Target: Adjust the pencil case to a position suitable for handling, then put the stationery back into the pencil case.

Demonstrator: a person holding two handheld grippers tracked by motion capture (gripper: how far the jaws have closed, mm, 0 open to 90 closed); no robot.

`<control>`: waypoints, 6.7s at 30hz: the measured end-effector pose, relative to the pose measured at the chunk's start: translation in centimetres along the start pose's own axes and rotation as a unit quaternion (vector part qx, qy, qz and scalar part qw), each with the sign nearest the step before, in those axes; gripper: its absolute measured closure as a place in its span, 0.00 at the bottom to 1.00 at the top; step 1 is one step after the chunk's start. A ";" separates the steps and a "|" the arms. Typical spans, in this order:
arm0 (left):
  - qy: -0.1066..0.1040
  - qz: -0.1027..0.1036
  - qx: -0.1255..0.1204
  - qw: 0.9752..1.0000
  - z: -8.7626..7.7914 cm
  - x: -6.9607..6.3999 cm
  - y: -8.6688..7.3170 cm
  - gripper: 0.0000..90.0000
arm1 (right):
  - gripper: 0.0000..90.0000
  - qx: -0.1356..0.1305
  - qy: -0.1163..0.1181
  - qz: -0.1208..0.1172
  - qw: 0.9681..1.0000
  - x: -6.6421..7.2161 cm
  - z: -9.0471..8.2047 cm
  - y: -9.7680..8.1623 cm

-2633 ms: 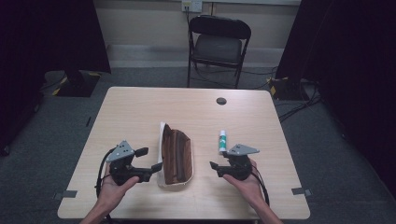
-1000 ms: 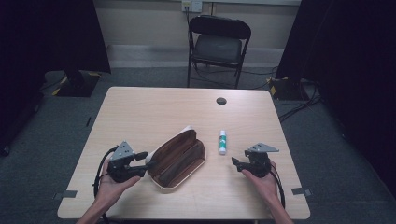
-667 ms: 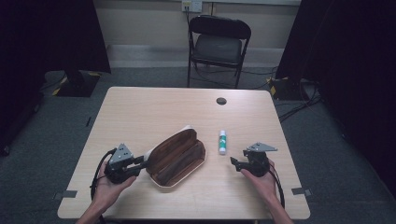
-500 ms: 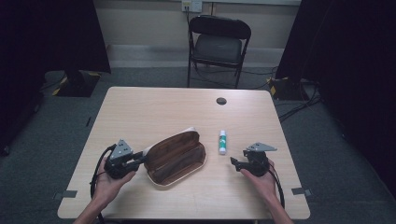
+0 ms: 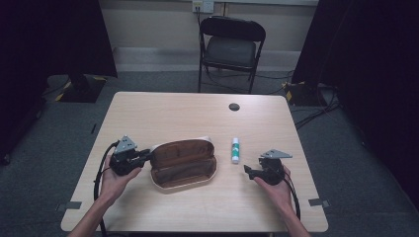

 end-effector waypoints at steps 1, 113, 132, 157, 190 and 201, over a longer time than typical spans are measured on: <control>-0.002 0.000 -0.002 1.000 0.1 0.0 0.0 0.85 | 0.31 -0.002 -0.004 -0.001 1.000 0.0 0.0 0.0; 0.063 -0.029 0.084 0.994 -0.2 4.3 -8.2 0.09 | 0.73 -0.002 0.034 -0.017 0.999 1.3 3.2 5.3; 0.055 -0.025 0.098 0.993 0.2 4.6 -8.1 0.00 | 0.73 -0.047 0.080 -0.020 0.996 1.8 -1.0 7.4; 0.056 -0.026 0.098 0.993 0.2 4.6 -8.1 0.00 | 0.73 -0.100 0.141 -0.093 0.981 8.7 -6.1 10.8; 0.057 -0.024 0.099 0.993 0.2 4.6 -8.1 0.00 | 0.73 -0.003 0.232 -0.190 0.954 19.6 1.9 8.3; 0.057 -0.024 0.099 0.993 0.2 4.6 -8.1 0.00 | 0.73 0.014 0.219 -0.180 0.959 19.8 4.7 8.1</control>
Point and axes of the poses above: each handheld gripper's, and its own axes: z roughly forward along the jaws, y roughly out of its top, x roughly to its left, the point moved 7 cm from there along z, roughly forward along the jaws, and after that the axes turned 2 degrees about -y, right-handed, at the moved point
